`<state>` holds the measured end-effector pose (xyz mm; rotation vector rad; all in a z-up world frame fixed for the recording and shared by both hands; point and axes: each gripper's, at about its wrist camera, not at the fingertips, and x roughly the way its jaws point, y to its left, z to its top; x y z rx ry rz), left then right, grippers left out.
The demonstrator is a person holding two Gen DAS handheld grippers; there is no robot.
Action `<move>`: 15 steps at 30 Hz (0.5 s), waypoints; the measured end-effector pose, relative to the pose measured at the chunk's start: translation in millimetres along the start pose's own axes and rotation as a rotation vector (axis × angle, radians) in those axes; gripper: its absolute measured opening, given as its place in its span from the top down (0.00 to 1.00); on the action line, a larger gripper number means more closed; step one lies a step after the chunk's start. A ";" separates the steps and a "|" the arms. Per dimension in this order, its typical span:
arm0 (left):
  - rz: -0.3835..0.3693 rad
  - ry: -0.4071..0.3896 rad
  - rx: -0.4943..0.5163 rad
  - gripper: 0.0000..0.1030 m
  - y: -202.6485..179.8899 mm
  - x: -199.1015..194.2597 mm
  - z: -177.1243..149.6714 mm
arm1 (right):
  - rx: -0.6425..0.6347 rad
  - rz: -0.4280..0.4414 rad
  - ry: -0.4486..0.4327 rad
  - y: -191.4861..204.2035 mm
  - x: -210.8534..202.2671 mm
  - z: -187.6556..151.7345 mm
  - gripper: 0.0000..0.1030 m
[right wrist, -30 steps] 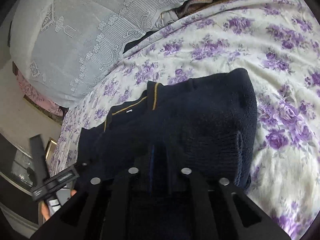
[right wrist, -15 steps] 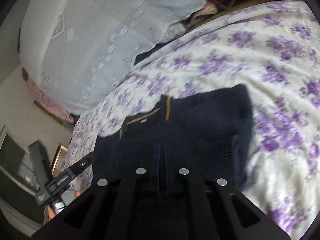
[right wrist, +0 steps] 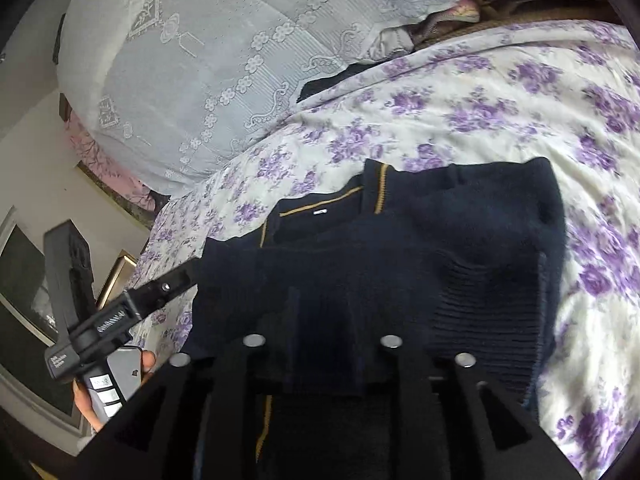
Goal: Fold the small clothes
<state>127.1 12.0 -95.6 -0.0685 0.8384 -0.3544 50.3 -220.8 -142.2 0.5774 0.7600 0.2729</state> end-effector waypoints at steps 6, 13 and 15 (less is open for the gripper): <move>0.084 0.204 0.048 0.04 -1.1 74.3 -3.4 | 0.044 -0.026 0.056 -18.6 18.8 0.4 0.85; 0.040 0.075 0.018 0.05 0.9 36.1 3.6 | -0.013 -0.020 0.006 -2.8 -0.4 -1.4 0.72; 0.077 0.080 -0.002 0.05 9.5 37.5 4.9 | -0.011 -0.021 0.009 -3.2 -2.1 -0.5 0.71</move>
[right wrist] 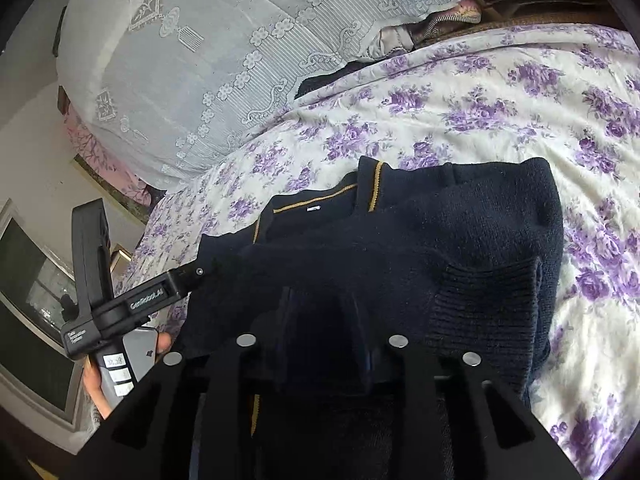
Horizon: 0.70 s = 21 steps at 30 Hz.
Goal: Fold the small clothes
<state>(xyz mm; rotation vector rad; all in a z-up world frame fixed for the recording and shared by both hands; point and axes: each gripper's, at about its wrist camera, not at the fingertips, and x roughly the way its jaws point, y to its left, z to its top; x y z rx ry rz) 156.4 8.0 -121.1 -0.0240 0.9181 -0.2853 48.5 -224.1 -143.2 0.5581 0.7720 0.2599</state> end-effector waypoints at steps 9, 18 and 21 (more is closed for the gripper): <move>0.089 0.030 0.039 0.04 -2.3 14.2 -5.4 | -0.008 -0.063 0.011 -9.2 7.7 -5.8 0.79; 0.148 0.123 0.068 0.04 4.4 -2.7 -55.5 | -0.116 -0.203 0.043 -0.7 -14.5 -29.3 0.77; 0.130 0.064 0.035 0.05 7.7 -39.5 -73.0 | -0.029 -0.153 0.011 -6.8 -42.4 -29.8 0.78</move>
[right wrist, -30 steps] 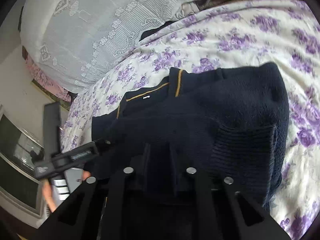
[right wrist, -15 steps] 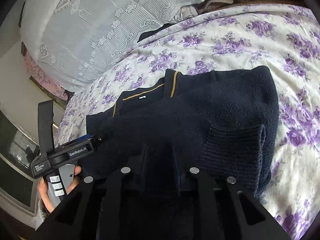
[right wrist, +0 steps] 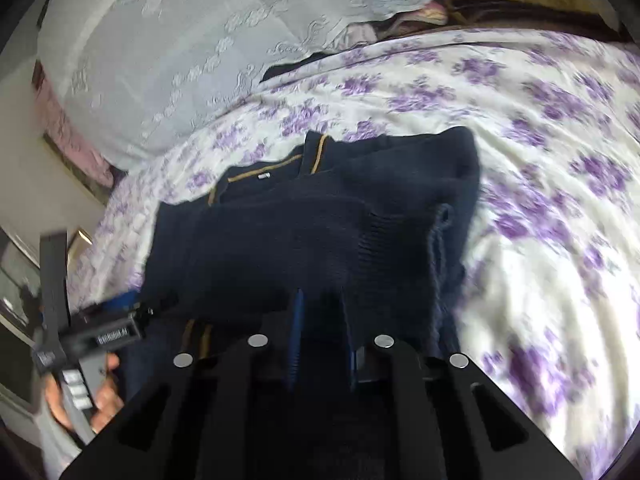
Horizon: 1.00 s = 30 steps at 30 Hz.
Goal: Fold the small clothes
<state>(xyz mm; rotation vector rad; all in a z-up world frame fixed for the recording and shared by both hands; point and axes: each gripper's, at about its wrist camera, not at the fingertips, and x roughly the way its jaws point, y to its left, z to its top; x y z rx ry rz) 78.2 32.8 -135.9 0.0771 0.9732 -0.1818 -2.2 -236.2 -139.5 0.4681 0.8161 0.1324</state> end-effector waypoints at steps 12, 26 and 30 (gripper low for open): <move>0.082 0.009 0.008 0.04 -0.6 -45.8 -88.3 | -0.082 -0.024 0.005 -14.2 -65.9 -81.8 0.64; -0.195 0.007 -0.066 0.05 29.3 -98.8 -157.3 | -0.017 0.121 0.027 -46.3 -128.8 -150.3 0.60; -0.322 0.026 -0.099 0.05 32.3 -95.2 -155.1 | -0.040 0.154 0.054 -39.6 -130.1 -158.2 0.56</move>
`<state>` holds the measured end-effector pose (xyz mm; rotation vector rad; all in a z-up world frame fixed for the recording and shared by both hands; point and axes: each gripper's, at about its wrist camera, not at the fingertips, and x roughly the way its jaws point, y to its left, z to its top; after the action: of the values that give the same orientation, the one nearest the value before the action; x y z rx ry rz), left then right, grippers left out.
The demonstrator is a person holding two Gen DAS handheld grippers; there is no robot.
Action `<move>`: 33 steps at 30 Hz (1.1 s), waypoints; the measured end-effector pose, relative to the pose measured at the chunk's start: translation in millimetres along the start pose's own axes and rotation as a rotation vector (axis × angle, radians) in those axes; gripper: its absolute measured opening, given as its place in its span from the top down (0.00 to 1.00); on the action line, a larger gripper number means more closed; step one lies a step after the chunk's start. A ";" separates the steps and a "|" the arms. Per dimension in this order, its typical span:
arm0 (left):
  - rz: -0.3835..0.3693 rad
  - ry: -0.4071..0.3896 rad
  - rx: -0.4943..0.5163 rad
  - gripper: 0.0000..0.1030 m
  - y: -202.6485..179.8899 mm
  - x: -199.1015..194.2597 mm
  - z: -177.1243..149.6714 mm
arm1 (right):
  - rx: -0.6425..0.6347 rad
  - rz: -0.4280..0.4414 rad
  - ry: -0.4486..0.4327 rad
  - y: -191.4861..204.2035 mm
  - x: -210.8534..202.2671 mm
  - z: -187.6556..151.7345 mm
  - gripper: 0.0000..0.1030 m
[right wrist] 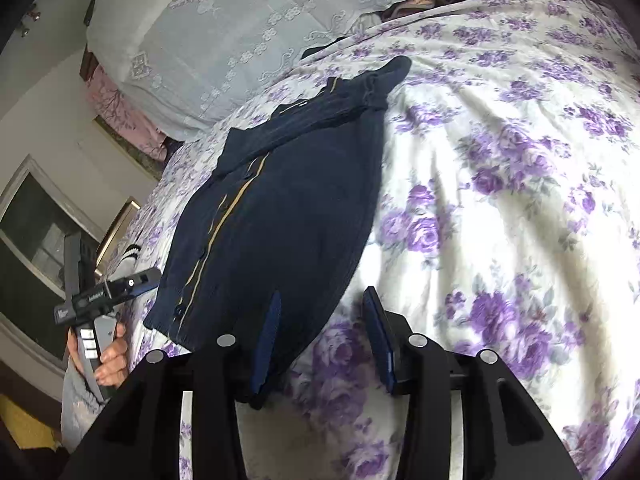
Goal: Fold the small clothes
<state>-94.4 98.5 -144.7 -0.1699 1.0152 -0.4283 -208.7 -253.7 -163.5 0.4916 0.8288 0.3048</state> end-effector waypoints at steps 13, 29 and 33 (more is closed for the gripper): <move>-0.144 0.060 0.019 0.21 -15.2 13.2 -2.0 | -0.004 0.098 0.032 10.2 12.4 5.2 0.56; -0.061 0.024 0.014 0.61 -11.9 12.9 -2.7 | -0.033 0.089 0.055 16.2 22.3 3.2 0.87; -0.062 -0.013 0.028 0.80 -14.7 2.8 -3.3 | -0.060 0.087 -0.031 23.6 4.5 6.8 0.91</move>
<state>-99.8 84.3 -143.8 -0.1795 0.9922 -0.4969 -202.2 -233.8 -150.0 0.4757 0.7668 0.4005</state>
